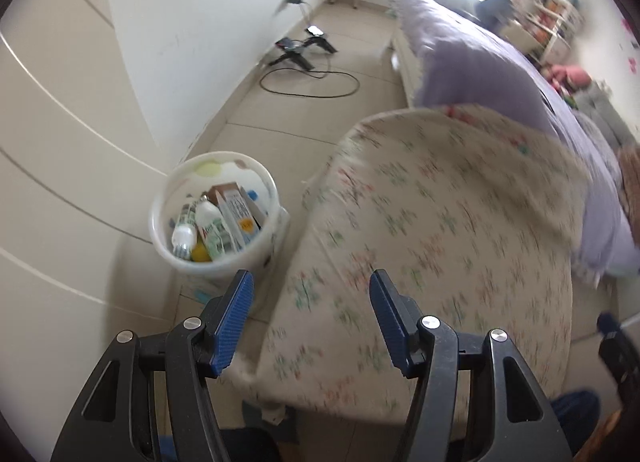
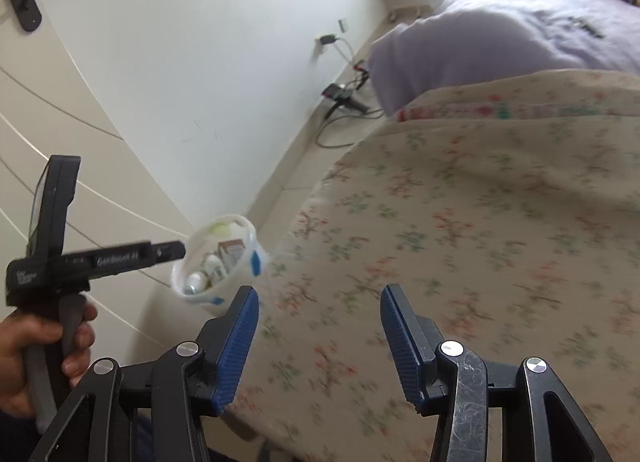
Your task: Collect trash
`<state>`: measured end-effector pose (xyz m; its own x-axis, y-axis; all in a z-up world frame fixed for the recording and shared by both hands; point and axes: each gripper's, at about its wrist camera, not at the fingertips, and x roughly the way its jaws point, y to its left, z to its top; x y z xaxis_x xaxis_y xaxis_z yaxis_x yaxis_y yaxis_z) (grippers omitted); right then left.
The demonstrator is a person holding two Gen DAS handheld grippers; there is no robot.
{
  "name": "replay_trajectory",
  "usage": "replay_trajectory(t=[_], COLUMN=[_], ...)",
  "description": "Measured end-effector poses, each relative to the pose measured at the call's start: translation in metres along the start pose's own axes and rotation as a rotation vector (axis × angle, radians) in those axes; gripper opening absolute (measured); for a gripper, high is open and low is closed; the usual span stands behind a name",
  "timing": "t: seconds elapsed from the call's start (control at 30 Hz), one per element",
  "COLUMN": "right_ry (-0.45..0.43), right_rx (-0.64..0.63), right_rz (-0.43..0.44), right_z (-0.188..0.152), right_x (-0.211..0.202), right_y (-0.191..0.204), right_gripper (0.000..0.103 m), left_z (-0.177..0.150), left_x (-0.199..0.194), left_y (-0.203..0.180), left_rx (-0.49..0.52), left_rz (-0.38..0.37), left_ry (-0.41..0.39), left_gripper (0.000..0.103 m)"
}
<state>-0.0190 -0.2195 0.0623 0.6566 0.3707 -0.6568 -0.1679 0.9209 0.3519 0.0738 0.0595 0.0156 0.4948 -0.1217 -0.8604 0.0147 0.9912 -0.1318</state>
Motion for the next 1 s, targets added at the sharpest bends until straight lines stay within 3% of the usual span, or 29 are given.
replay_trajectory(t=[0.07,0.23,0.33,0.4,0.5,0.67,1.0], right_ry=[-0.020,-0.078,-0.119,-0.143,-0.170,-0.188,-0.224], right_rx=[-0.010,-0.021,-0.053,-0.076,-0.082,-0.049,-0.084], right_rz=[-0.003,-0.009,-0.046,-0.068,-0.096,-0.131,-0.095], right_z=[-0.010,-0.031,-0.035,-0.036,-0.041,-0.054,-0.071], right_x=[-0.021,-0.051,-0.068,-0.079,-0.090,-0.103,-0.127], right_y=[0.000,0.010,0.019,0.024,0.026,0.020,0.026], right_gripper=[0.057,0.062,0.067,0.077,0.082,0.083,0.085], left_z=[-0.017,-0.042,-0.055,-0.061,-0.074,-0.091,-0.119], left_x=[-0.023,-0.083,-0.111,-0.120,-0.134,-0.150,-0.180], left_y=[-0.008,-0.017,-0.038,-0.053,-0.071,-0.094,-0.105], left_rx=[0.016,0.007,0.046,0.079,0.097,0.124,0.117], left_rz=[0.019,0.093,0.107,0.123,0.160,0.176,0.238], left_ry=[-0.018,-0.131,-0.180,-0.192,-0.231,-0.267,-0.314], left_gripper=[0.064,0.081,0.086,0.086,0.086,0.086,0.087])
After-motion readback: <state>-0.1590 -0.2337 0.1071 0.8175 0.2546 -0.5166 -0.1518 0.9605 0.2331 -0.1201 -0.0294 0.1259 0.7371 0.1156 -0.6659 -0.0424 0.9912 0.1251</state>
